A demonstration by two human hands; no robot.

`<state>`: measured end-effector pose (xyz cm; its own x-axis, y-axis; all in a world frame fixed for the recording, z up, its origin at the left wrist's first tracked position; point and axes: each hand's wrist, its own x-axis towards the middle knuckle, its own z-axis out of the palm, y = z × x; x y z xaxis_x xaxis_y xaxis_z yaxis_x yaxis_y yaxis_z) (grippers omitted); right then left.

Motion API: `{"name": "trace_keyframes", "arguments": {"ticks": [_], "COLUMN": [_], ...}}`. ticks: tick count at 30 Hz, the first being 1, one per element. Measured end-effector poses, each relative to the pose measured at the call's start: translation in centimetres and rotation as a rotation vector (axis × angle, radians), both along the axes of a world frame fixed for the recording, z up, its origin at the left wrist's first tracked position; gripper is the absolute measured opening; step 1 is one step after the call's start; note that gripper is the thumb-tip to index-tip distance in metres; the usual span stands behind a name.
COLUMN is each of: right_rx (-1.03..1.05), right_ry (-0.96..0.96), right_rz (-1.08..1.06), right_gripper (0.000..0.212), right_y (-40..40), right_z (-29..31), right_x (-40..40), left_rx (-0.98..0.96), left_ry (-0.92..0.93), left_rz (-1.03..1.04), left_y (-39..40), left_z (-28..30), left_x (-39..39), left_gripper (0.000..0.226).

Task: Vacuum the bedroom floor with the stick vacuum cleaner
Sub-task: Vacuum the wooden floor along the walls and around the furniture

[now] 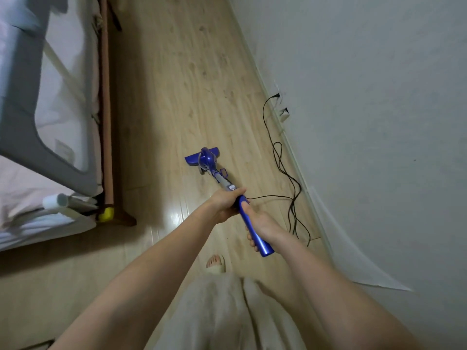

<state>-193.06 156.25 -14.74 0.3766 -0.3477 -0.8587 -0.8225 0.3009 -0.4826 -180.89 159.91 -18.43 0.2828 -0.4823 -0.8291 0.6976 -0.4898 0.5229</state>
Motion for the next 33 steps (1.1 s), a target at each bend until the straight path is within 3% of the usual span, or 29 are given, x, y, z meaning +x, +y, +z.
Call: {"name": "trace_keyframes", "arguments": {"ticks": [7, 22, 26, 33], "right_rx": [-0.014, -0.098, -0.082, -0.069], "right_ry": [0.025, 0.08, 0.026, -0.024], "right_rz": [0.03, 0.103, 0.048, -0.073], "right_gripper": [0.058, 0.054, 0.039, 0.049], "right_y": [0.3, -1.1, 0.3, 2.0], "right_z": [1.6, 9.9, 9.8, 6.9], "right_x": [-0.1, -9.0, -10.8, -10.4], "left_rx": [0.039, -0.149, -0.159, -0.144], "left_ry": [0.041, 0.215, 0.208, 0.143], "left_rz": [-0.076, -0.024, -0.087, -0.096], "left_y": [-0.3, 0.3, 1.2, 2.0], "left_z": [0.9, 4.9, 4.7, 3.9], "left_x": [0.4, -9.3, -10.6, -10.0], "left_gripper": [0.015, 0.015, 0.013, 0.017]}}
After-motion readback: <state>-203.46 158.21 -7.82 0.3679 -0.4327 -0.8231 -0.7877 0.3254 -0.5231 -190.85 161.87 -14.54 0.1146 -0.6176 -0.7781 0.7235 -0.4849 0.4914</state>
